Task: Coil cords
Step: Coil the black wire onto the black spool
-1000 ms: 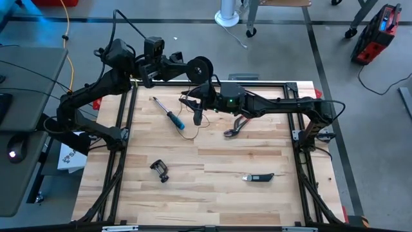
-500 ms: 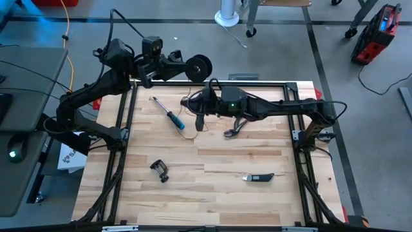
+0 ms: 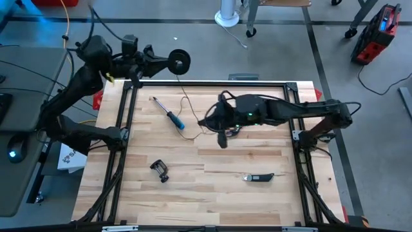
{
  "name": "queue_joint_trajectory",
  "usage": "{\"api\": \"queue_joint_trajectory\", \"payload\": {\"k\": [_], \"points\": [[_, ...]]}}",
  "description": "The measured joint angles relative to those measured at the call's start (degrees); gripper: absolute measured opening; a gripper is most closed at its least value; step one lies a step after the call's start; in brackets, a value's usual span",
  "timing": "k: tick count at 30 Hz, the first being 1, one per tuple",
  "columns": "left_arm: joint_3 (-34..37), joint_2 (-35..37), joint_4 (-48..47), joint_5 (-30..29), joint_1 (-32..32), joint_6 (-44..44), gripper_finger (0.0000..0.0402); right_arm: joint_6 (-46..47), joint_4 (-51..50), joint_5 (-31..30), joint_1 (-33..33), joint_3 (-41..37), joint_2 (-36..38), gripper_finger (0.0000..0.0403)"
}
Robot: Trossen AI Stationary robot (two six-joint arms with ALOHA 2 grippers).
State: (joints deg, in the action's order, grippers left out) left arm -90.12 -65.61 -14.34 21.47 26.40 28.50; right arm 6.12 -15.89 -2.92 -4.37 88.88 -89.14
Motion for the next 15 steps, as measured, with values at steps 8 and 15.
{"api": "queue_joint_trajectory", "payload": {"k": [8,15], "points": [[0.04,2.03,-10.05,2.13,-0.51,7.08,0.0000,-0.55,-5.17,-5.05,-1.75,0.00,5.87,0.0000],[0.02,1.69,-11.96,6.32,-3.06,13.07,0.0000,-2.74,-6.37,-10.00,-1.49,0.00,9.56,0.0000]]}}
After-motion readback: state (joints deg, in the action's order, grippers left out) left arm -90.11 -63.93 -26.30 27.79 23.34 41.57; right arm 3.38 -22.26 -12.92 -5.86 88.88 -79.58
